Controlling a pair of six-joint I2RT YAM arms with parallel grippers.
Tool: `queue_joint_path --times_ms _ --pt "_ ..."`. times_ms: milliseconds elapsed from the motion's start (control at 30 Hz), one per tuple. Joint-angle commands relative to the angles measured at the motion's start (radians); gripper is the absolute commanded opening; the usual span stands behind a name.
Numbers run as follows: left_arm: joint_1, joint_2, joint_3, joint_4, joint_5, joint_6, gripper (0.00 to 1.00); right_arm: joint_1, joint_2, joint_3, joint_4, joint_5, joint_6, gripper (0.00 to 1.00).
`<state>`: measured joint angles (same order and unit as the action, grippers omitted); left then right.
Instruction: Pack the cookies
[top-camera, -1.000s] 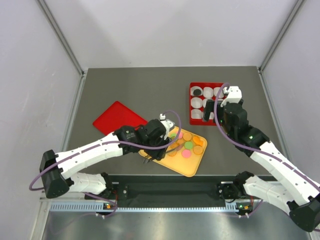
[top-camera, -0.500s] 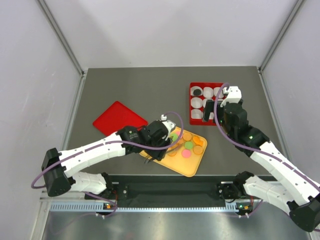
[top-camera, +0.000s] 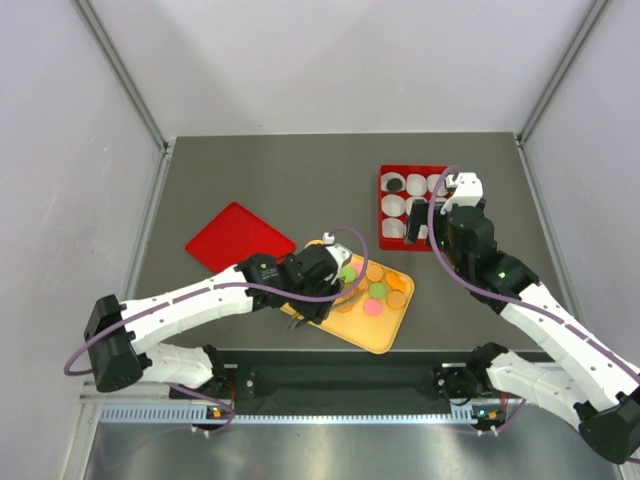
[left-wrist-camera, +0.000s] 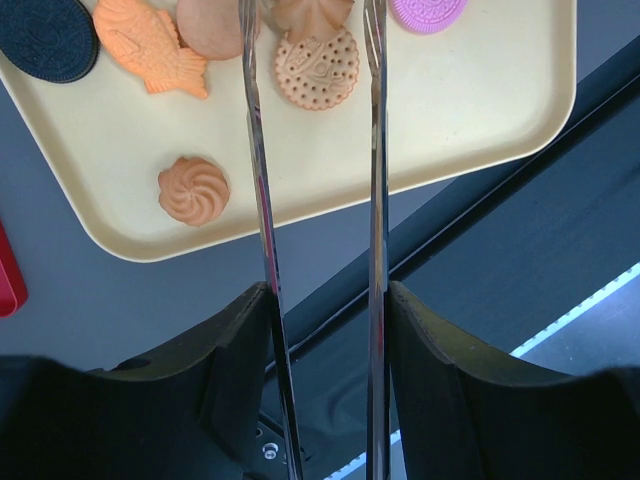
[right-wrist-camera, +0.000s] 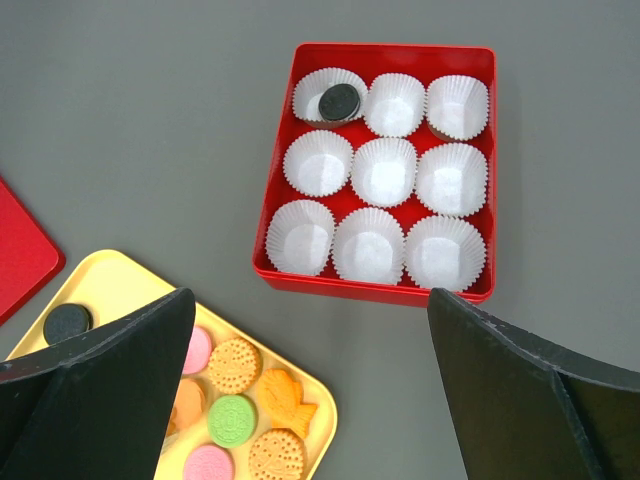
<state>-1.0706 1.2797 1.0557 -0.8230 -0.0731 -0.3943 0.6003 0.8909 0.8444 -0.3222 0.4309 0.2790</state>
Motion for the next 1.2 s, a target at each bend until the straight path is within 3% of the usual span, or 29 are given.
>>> queue_joint_path --times_ms 0,433,1167 --pt "-0.006 0.006 -0.011 0.021 -0.021 -0.006 0.52 0.007 -0.018 0.002 0.044 -0.006 -0.011 1.0" --pt "-0.006 0.009 0.021 0.025 -0.042 -0.002 0.45 0.007 -0.027 -0.001 0.046 -0.007 -0.011 1.0" --pt "-0.006 -0.02 0.15 -0.044 -0.04 0.012 0.44 0.006 -0.037 0.013 0.031 -0.012 -0.011 1.0"
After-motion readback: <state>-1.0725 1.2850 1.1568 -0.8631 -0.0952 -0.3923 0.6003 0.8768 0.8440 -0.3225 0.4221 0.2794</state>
